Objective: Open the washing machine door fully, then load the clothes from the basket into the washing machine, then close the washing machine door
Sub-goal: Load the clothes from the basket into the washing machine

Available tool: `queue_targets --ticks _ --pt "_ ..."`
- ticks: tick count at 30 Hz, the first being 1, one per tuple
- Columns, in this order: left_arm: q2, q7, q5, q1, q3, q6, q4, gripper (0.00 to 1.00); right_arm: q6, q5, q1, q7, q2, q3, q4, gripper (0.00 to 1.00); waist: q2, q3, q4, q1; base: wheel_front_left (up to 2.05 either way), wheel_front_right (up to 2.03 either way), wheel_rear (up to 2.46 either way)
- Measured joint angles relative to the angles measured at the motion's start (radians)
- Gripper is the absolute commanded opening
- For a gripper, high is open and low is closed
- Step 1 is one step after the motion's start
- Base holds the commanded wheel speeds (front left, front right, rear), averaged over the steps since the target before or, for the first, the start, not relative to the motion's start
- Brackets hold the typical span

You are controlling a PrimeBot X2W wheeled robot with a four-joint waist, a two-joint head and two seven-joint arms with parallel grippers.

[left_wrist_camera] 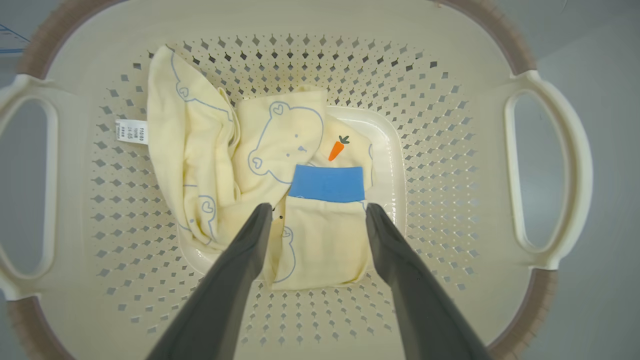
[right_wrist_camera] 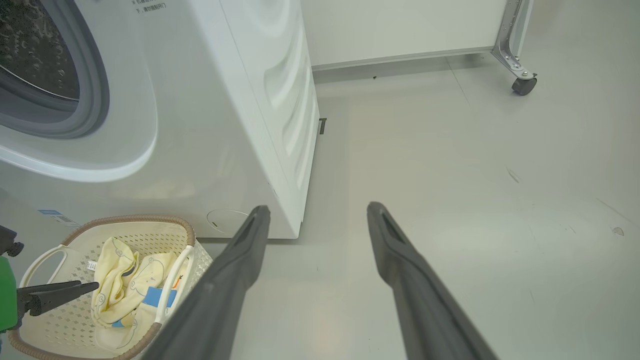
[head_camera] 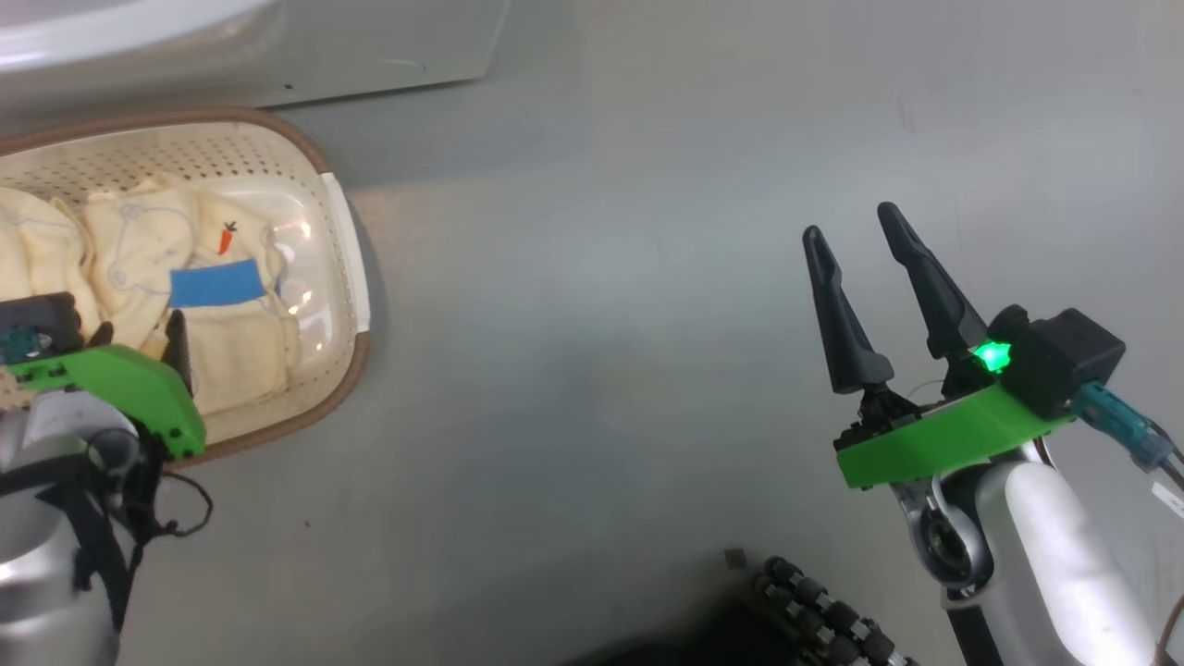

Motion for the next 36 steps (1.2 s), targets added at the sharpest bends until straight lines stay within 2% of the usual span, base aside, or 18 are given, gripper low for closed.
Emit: queue_targets --ticks 9,16,20,24,28,32,36 --pt "0.113 0.056 -0.017 -0.147 0.031 -0.006 0.084 1.0 0.0 0.054 -0.077 -0.038 0.0 0.056 0.02 1.0 0.0 0.122 -0.081 0.0001 0.0 0.0 0.0" --pt "0.179 0.13 -0.017 -0.216 0.033 -0.012 0.118 1.0 0.0 0.092 -0.086 -0.047 0.0 0.072 0.032 1.0 0.0 0.206 -0.144 0.0 0.0 0.0 0.0" --pt "0.186 0.179 -0.017 -0.276 0.026 -0.016 0.137 1.0 0.0 0.097 -0.084 -0.051 0.0 0.063 0.019 1.0 0.0 0.247 -0.157 0.0 0.0 0.0 0.0" --pt "0.184 0.207 -0.004 -0.31 0.005 0.002 0.147 1.0 0.0 0.097 -0.08 -0.051 0.0 0.048 0.007 1.0 0.0 0.267 -0.151 0.0 0.0 0.0 0.0" --pt "0.185 0.229 0.005 -0.348 -0.006 0.039 0.17 1.0 0.0 0.097 -0.061 -0.051 0.0 0.042 -0.01 1.0 0.0001 0.285 -0.139 -0.0001 0.0 0.0 0.0" --pt "0.172 0.24 0.005 -0.377 -0.008 0.061 0.189 1.0 0.0 0.093 -0.046 -0.051 0.0 0.032 -0.031 1.0 0.0001 0.295 -0.132 -0.0001 0.07 0.07 0.07" --pt "0.149 0.24 -0.001 -0.4 -0.006 0.056 0.203 1.0 0.0 0.067 -0.016 -0.051 0.0 0.02 -0.064 1.0 0.0001 0.309 -0.113 -0.0001 0.24 0.24 0.24"
